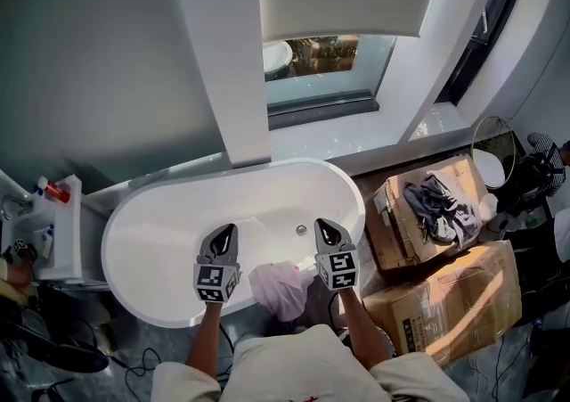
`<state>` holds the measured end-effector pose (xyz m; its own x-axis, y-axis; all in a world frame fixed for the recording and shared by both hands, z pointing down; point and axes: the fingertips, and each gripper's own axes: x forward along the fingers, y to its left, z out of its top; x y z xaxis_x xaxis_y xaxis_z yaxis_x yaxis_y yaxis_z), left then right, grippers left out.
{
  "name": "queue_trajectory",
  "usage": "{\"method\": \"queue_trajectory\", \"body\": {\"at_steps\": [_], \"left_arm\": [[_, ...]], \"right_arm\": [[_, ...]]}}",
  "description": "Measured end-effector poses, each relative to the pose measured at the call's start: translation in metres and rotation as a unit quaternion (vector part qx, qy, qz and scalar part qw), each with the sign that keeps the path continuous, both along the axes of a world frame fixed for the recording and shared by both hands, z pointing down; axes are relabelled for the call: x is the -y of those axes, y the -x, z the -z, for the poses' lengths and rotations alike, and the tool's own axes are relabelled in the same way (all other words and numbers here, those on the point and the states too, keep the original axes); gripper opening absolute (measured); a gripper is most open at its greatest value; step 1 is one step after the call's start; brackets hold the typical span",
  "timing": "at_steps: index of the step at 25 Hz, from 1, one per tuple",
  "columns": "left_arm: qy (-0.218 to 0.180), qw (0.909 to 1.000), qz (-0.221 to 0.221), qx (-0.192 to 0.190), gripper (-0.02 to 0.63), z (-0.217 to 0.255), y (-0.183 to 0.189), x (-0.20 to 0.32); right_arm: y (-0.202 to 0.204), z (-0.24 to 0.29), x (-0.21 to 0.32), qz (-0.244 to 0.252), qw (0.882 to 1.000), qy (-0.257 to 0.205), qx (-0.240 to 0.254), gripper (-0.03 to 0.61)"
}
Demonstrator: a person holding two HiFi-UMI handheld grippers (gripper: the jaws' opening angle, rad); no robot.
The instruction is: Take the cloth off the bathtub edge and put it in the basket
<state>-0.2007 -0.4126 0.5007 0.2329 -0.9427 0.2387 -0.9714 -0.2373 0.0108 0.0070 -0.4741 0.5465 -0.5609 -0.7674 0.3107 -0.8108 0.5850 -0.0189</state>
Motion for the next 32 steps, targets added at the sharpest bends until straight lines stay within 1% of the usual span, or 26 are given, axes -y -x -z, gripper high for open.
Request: {"method": "queue_trajectory", "body": {"at_steps": [7, 14, 23, 32], "left_arm": [[0.015, 0.9999, 0.007, -0.002, 0.003, -0.013, 0.003, -0.001], [0.036, 0.9993, -0.007, -0.009, 0.004, -0.03, 0.004, -0.01], [0.071, 0.9968, -0.034, -0.013, 0.003, -0.071, 0.011, -0.022], [0.115, 0.9919, -0.046, -0.026, 0.003, -0.118, 0.009, -0.046]], "right_arm": [[0.007, -0.007, -0.004, 0.006, 1.0, 0.012, -0.001, 0.006], [0.014, -0.016, -0.017, 0.002, 1.0, 0.018, -0.006, 0.006], [0.032, -0.054, -0.043, -0.005, 0.998, 0.054, -0.019, 0.006], [0.044, -0.101, -0.074, -0.004, 0.994, 0.1, -0.034, 0.006]]}}
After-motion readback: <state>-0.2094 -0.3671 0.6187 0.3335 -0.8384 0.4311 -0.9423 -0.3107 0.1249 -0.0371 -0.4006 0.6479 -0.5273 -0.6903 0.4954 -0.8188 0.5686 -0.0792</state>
